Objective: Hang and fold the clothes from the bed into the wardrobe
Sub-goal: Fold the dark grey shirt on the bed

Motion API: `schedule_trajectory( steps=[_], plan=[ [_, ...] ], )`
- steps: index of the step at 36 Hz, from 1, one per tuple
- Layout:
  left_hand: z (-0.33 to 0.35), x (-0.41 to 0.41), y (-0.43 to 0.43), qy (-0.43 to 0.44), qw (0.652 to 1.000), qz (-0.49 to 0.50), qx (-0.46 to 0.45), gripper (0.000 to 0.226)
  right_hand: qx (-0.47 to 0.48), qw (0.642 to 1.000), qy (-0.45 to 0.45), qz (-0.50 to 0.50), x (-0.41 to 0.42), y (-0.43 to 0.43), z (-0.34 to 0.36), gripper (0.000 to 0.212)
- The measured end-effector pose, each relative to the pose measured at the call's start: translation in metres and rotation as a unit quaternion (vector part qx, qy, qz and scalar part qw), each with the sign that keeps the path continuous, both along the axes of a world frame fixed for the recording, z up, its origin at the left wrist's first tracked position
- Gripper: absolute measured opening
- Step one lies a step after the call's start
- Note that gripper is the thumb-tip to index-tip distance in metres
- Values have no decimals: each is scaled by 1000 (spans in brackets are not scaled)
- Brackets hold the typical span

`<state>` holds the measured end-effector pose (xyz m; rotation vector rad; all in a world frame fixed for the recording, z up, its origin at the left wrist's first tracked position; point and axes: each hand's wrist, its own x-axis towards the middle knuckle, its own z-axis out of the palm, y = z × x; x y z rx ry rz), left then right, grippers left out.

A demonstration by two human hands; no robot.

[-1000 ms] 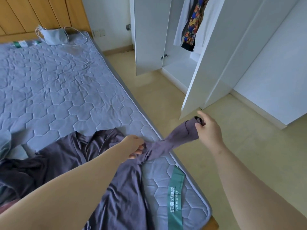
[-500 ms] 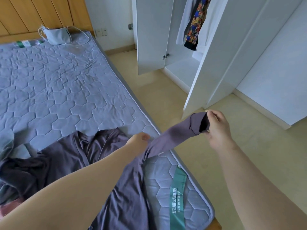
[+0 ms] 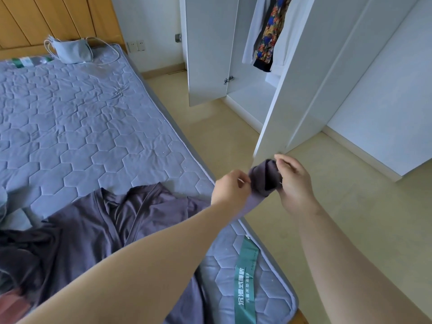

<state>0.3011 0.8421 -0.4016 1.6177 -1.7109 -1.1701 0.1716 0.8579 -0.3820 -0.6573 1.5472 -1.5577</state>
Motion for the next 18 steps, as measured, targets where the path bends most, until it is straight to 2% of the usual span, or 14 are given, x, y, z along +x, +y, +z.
schedule_trajectory(
  steps=[2,4,6,9,13,15,18],
  plan=[
    [-1,2,-4,32,999,-1,24,14,9,996,-93,-4,3,2,-3,22],
    [-5,-1,-6,71,996,-15,56,17,30,989,-146,15,10,5,-7,20],
    [-13,-4,-6,101,989,-10,109,9,50,985,-165,17,16,7,-14,19],
    [-35,4,-4,136,972,46,184,14,106,978,-174,-40,17,13,-33,19],
    [-72,31,4,68,971,62,221,23,207,964,-155,-62,15,34,-74,18],
    [-89,40,7,52,967,63,242,27,239,959,-145,-52,18,42,-95,24],
    [-108,45,6,27,967,48,249,23,270,955,-119,-36,24,44,-123,20]
  ],
)
